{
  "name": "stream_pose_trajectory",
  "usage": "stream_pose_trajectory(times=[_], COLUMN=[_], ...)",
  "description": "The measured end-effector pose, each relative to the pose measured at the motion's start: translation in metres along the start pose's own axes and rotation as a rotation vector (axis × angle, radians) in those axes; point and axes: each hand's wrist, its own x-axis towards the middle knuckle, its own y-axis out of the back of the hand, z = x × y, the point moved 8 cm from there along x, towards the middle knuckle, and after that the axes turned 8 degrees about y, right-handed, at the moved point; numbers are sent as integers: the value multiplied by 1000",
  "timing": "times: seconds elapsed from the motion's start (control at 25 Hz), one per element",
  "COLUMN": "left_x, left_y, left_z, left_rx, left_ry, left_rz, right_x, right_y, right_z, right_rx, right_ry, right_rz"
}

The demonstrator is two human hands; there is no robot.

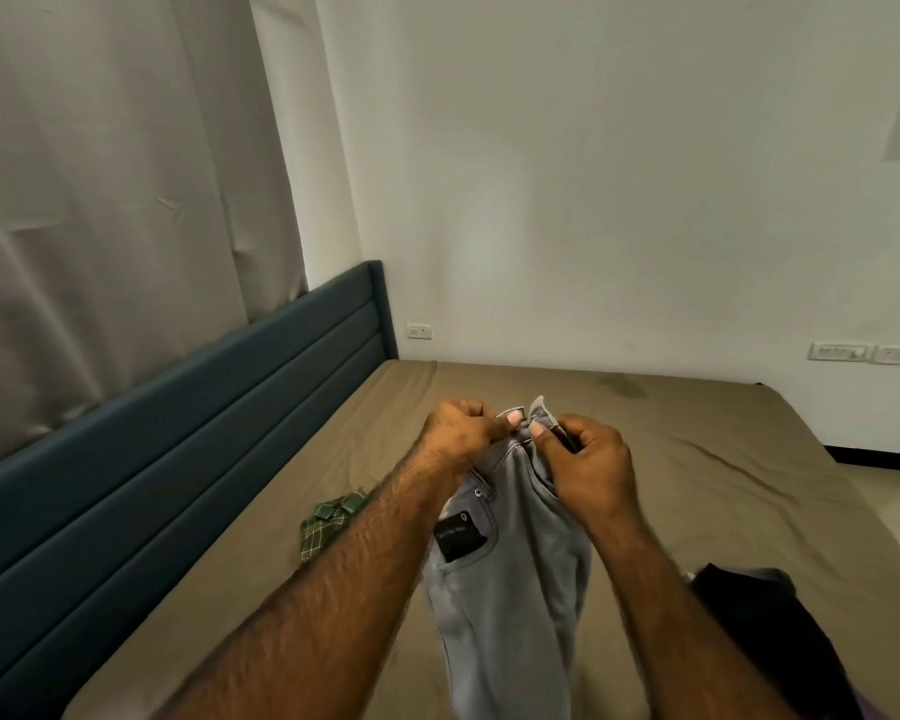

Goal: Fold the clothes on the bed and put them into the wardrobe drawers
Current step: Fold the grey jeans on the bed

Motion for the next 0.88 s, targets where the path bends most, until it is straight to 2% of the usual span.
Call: stream_pose_trajectory(times=[0.12,0.28,0.44,0.52,0.6,0.72,0.88], left_x=[0,13,22,35,41,46,28], left_y=[-1,12,33,49,56,74,70], left_z=[-9,-27,-27,-29,-26,-16,-13], left_rx=[-179,-341,-346,-247,-149,101,397], left_ry=[38,63,-34,-109,-186,-404,-893], left_rz=[9,-3,-5,-78,-124,-19,44], right_x=[3,10,21,25,25,17,8], right_y=[0,-34,-64,-85,-92,-102,-100], right_z=[-25,-26,-6,1,0,-7,-11], right_rx=[-168,-255,-161,-97,-76,-17,87], right_ry=[150,132,-178,-300,-331,-386,-469], right_rz=[4,-73,-178,-147,-115,-74,-33])
